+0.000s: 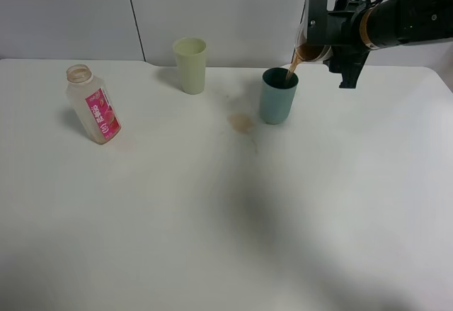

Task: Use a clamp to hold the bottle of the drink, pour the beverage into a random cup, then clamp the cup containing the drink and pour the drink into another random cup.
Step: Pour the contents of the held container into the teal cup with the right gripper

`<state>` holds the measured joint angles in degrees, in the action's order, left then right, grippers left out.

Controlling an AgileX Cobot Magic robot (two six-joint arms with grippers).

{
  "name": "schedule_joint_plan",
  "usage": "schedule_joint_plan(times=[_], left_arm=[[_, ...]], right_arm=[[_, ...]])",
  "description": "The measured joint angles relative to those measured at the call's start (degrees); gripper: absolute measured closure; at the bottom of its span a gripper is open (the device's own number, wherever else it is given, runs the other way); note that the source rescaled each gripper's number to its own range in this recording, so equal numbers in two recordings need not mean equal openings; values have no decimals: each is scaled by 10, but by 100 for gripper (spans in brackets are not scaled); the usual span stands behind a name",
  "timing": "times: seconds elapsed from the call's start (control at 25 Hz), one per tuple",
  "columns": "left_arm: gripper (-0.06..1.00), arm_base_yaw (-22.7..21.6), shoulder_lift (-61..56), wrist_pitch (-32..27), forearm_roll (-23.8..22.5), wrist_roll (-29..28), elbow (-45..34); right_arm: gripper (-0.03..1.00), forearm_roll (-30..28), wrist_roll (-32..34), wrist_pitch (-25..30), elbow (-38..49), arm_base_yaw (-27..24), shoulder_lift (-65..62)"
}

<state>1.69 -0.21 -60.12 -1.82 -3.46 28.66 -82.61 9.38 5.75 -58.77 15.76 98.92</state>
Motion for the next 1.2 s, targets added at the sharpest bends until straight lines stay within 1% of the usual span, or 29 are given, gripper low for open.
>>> schedule_joint_plan(times=[0.32, 1.04, 1.2], left_arm=[[-6, 0, 0, 0, 0, 0, 0], [-6, 0, 0, 0, 0, 0, 0], [-6, 0, 0, 0, 0, 0, 0]], right_arm=[[97, -37, 0, 11, 0, 3, 0], [97, -132, 0, 14, 0, 5, 0], [97, -151, 0, 23, 0, 5, 0]])
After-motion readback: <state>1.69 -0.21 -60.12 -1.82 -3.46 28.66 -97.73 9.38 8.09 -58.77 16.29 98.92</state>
